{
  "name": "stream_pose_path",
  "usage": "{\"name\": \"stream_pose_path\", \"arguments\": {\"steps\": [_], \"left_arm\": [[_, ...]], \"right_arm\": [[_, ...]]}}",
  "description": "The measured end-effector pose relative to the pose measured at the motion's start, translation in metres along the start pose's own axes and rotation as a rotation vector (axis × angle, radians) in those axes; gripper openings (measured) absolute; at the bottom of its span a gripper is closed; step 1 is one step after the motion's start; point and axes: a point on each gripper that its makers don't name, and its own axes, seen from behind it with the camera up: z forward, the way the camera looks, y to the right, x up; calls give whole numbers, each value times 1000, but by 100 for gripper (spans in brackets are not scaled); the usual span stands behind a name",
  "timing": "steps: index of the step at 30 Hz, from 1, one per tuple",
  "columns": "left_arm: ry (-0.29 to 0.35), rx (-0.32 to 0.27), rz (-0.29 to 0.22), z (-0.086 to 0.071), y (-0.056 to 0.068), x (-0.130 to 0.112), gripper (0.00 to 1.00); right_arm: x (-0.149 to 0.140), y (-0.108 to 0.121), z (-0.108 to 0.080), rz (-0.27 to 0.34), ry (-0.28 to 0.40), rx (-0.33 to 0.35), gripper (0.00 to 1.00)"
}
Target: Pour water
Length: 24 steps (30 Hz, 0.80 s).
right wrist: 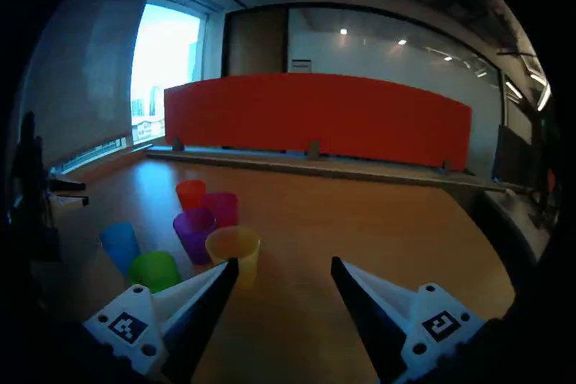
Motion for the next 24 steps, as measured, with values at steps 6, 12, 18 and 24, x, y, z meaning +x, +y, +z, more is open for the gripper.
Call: {"name": "stream_pose_path", "arguments": {"steps": [6, 12, 18, 24], "left_arm": [[79, 67, -47, -10, -3, 14, 99], [103, 102, -90, -13, -1, 12, 99], [127, 144, -114, -12, -8, 12, 99], [157, 173, -106, -15, -14, 19, 99]], "right_arm": [[0, 6, 2, 49, 35, -50, 100], [4, 11, 0, 52, 66, -99, 100], [12, 12, -4, 27, 91, -131, 100], [21, 15, -6, 26, 115, -155, 99]]}}
